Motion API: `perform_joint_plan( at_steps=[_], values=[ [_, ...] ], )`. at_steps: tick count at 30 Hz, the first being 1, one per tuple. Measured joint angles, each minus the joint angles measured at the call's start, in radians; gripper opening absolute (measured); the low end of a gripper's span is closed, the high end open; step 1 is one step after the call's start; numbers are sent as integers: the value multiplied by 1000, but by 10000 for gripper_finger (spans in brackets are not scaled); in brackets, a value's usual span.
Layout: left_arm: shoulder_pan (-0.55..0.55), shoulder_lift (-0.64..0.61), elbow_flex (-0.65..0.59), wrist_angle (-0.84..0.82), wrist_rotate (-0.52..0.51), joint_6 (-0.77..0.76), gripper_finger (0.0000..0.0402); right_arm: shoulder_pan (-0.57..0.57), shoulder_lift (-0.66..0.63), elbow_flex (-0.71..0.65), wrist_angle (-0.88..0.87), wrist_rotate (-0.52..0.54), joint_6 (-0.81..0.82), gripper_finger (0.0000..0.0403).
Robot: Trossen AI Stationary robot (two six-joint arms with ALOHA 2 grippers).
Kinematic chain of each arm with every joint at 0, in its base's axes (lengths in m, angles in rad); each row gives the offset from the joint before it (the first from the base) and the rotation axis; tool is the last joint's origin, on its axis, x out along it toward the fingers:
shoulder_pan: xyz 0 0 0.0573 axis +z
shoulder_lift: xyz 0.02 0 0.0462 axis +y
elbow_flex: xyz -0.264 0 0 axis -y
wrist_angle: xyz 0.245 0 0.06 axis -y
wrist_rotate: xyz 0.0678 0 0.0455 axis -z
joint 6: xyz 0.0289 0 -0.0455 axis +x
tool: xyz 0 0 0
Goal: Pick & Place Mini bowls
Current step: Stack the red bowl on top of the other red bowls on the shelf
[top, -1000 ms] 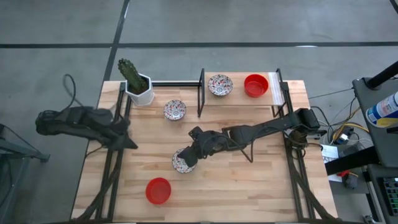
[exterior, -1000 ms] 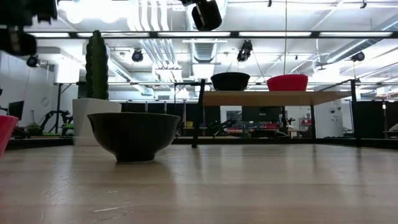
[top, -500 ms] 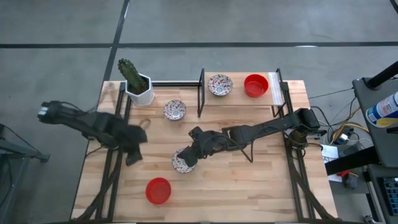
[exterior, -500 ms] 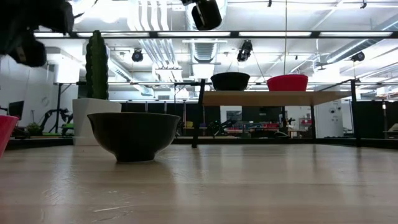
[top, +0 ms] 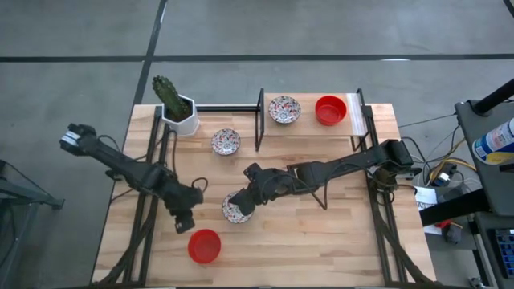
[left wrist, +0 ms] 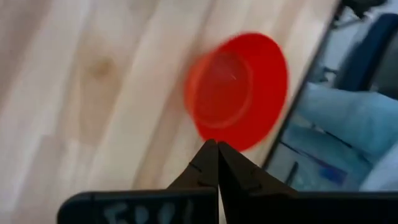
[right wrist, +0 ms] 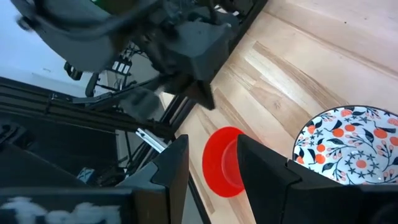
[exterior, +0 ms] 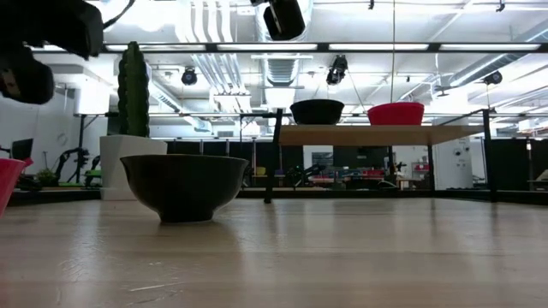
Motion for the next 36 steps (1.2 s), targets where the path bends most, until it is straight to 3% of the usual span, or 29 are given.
perform_joint_plan(
  at_steps=[3, 7, 15, 28, 36],
  values=[
    [1, 44, 0, 0, -66, 38, 0, 0, 0, 0, 0, 0, 0, 132],
    [-7, 100, 0, -1, -34, 151, 0, 0, 0, 4, 0, 0, 1, 132],
    [-5, 185, 0, 65, -110, 44, 3, 0, 0, 5, 0, 1, -8, 132],
    [-33, 121, 0, 173, -137, -1, 107, 21, -7, 5, 1, 1, -20, 132],
    [-120, 174, 0, 168, -206, -3, 115, 29, -74, 5, -2, 1, -65, 132]
  ],
)
